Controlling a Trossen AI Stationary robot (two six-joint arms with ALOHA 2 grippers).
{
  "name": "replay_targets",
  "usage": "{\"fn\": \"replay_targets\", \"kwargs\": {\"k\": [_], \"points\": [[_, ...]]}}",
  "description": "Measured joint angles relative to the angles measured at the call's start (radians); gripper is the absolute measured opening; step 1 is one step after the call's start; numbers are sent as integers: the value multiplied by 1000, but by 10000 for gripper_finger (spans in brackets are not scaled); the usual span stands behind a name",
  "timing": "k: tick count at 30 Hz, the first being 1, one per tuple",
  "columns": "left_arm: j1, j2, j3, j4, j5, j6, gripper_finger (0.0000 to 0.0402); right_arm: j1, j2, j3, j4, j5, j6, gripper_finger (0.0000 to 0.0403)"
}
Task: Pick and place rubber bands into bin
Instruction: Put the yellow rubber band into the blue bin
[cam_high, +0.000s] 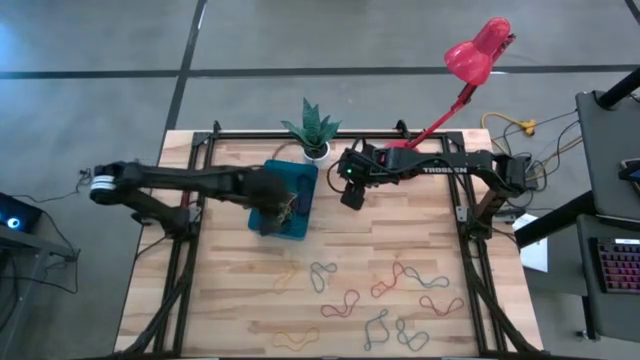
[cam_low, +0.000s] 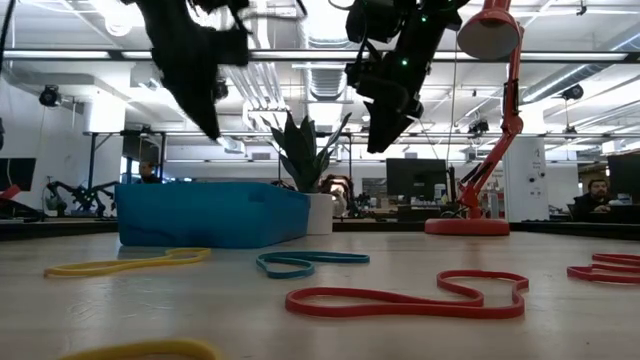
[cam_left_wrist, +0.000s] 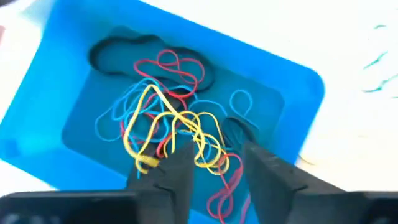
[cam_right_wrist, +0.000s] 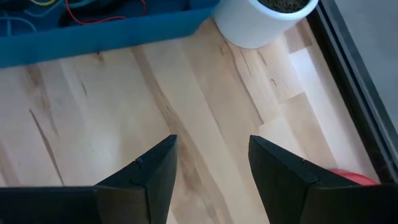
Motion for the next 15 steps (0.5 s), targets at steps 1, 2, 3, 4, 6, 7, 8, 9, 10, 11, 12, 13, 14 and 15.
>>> {"fn": "replay_targets", "kwargs": {"k": [1, 2, 3, 4, 6, 7, 8, 9, 10, 11, 12, 13, 14, 15], "points": [[-4, -25, 12, -27, 6, -16, 134, 3, 0, 0, -1, 0, -2, 185], [-9, -54, 20, -49, 32, -32, 147, 3, 0, -1, -1, 0, -2, 185], [-13, -85, 23, -59, 83, -41, 158, 3, 0, -1, -1, 0, -5, 185], [-18, -115, 24, -60, 151, -43, 167, 4, 0, -1, -1, 0, -7, 185], [-48, -172, 14, -54, 244, -78, 177, 4, 0, -3, 1, 0, -19, 185], [-74, -188, 3, -58, 263, -109, 178, 4, 0, -3, 1, 0, -26, 185], [-107, -205, -12, -59, 265, -138, 178, 4, 0, -3, 2, 0, -31, 185], [-146, -213, -33, -57, 263, -163, 176, 4, 0, -3, 2, 0, -40, 185], [-186, -214, -55, -52, 259, -199, 174, 4, 0, -4, 2, 0, -52, 185], [-230, -213, -76, -37, 243, -247, 172, 4, 0, -4, 3, 2, -60, 185], [-273, -205, -97, -7, 222, -307, 170, 4, 0, -4, 2, 5, -67, 185], [-313, -195, -115, 34, 200, -371, 169, 4, 0, -4, 3, 8, -74, 185], [-354, -183, -132, 84, 168, -436, 169, 4, 0, -4, 3, 8, -83, 185], [-392, -166, -141, 127, 126, -494, 169, 4, 0, -4, 3, 8, -94, 185]]}}
